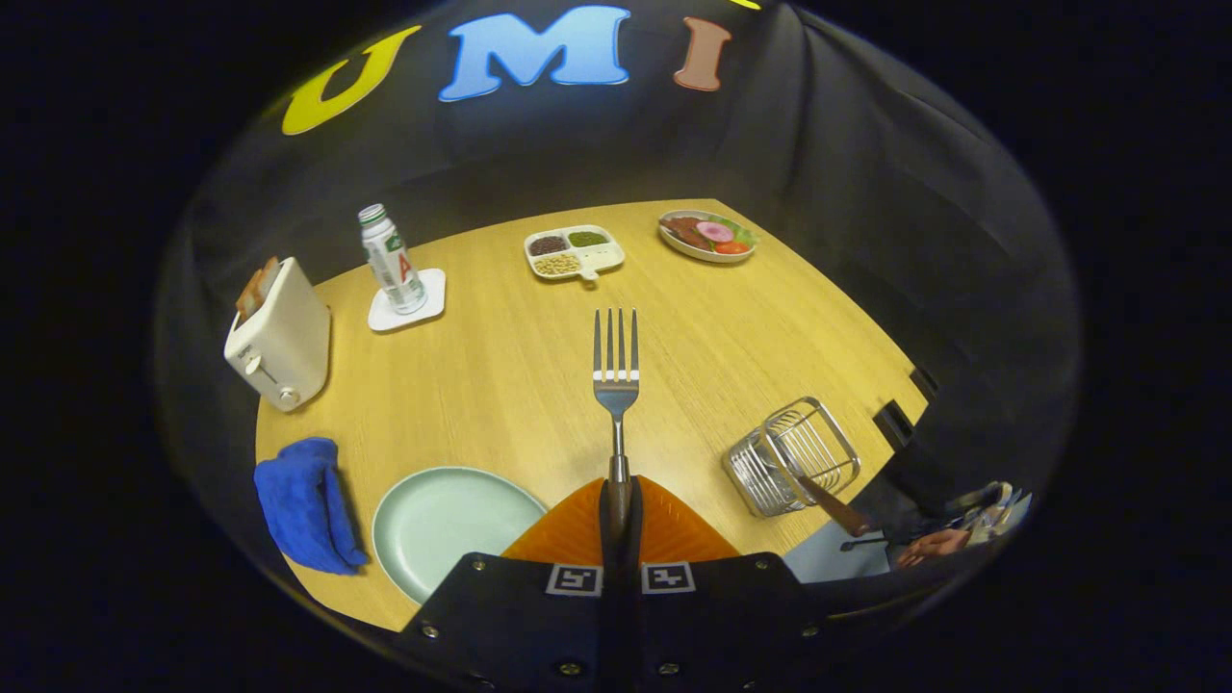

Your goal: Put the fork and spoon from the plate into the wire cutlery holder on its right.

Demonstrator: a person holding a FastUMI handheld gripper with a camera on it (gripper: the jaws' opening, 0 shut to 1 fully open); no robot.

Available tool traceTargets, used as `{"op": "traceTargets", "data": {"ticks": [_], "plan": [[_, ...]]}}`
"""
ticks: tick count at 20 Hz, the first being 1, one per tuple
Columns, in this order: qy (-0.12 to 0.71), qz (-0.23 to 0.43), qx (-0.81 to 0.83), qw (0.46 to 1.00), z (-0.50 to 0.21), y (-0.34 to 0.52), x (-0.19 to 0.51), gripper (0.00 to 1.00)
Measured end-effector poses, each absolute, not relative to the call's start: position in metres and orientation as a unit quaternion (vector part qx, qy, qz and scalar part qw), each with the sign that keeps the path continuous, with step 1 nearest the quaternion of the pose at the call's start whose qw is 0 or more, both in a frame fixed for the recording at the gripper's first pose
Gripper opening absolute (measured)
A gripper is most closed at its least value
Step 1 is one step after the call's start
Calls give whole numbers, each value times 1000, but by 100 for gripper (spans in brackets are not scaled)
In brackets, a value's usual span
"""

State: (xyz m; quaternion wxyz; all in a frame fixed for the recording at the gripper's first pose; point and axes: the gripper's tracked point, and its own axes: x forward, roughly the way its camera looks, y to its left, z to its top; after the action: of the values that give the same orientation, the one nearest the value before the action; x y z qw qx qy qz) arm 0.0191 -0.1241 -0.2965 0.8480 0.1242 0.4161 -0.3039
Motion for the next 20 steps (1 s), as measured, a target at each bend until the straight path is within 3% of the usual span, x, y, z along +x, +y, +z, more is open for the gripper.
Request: {"op": "traceTargets", "data": {"ticks": [7,16,20], "plan": [[436,-376,195,794,-317,-171,-24,1],[481,-403,279,727,-333,-181,-51,1],[512,-405,348,673,-338,-177,-58,1]]}}
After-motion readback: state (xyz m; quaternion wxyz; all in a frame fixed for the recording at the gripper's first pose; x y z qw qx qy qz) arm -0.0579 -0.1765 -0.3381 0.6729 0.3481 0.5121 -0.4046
